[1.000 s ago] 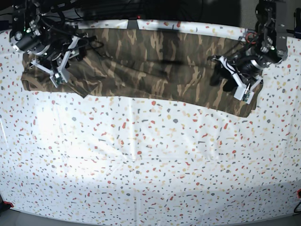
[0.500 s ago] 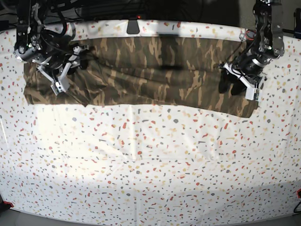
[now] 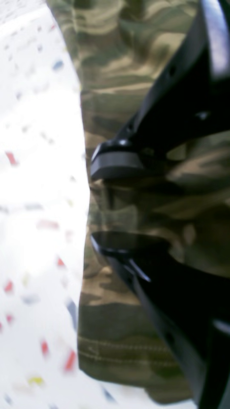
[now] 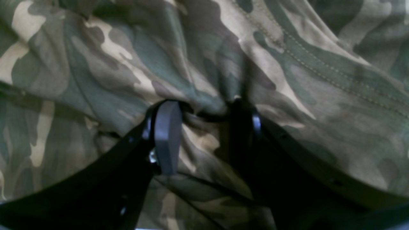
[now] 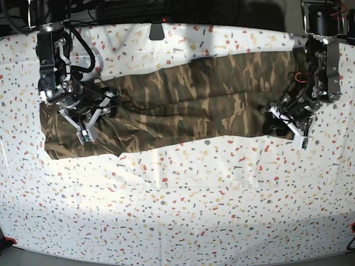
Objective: Fold the T-shirt properly
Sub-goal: 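Grasp the folded shirt's ends and pull them apart to flatten the strip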
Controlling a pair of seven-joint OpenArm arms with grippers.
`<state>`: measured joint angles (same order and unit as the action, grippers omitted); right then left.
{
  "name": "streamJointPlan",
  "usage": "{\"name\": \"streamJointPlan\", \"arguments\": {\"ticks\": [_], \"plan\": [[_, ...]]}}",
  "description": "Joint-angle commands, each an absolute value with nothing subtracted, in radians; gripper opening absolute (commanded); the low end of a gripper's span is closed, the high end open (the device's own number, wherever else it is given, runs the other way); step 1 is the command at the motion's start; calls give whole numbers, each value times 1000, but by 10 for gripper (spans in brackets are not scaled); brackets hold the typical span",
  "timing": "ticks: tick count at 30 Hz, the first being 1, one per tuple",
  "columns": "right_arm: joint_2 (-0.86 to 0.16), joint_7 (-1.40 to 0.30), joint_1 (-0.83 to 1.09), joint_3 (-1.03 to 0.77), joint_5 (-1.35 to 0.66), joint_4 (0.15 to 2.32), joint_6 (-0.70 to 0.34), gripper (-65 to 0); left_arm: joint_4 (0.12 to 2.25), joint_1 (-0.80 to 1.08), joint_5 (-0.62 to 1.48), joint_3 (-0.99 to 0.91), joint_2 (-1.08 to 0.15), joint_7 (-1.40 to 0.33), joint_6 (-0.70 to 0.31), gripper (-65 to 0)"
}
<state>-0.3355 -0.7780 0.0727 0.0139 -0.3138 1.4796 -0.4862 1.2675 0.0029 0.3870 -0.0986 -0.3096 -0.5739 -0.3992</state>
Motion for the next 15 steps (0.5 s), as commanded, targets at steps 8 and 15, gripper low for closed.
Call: {"name": "streamJointPlan", "arguments": {"ticks": [8,15], "plan": [[-310,-879,95,35,-332,1449,-508,-374,1744,199,258,-104,-394,-740,-253,-375],[-310,-891,95,35,-332,1449,-508,-374,1812,361,196,-104,-348,-763,-215,-375]]}}
